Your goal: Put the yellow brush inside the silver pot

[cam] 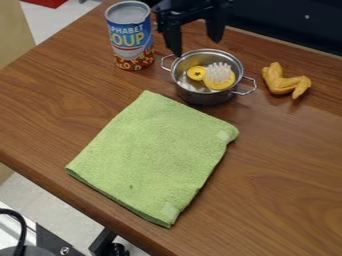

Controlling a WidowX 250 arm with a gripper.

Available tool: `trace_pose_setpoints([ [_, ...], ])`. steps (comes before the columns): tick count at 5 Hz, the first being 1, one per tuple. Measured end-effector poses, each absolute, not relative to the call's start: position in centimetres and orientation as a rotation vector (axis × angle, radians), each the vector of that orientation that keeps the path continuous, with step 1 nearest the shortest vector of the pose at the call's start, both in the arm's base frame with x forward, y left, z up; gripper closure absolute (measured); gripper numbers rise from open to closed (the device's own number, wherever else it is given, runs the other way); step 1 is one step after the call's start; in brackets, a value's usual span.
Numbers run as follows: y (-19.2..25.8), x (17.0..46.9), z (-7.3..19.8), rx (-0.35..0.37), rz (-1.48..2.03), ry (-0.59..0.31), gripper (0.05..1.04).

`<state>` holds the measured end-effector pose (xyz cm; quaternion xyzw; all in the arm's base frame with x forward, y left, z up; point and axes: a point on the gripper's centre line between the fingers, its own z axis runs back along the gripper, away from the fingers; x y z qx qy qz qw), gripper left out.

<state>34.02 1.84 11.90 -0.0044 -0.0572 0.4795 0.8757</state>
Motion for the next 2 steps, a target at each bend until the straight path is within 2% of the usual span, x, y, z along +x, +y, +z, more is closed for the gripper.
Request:
trace_pose_setpoints([
  [1,0.1,30.4,12.1,0.06,0.787,-0.111,0.084],
  [2,-0.7,27.4,12.2,0.058,0.642,-0.088,0.084],
])
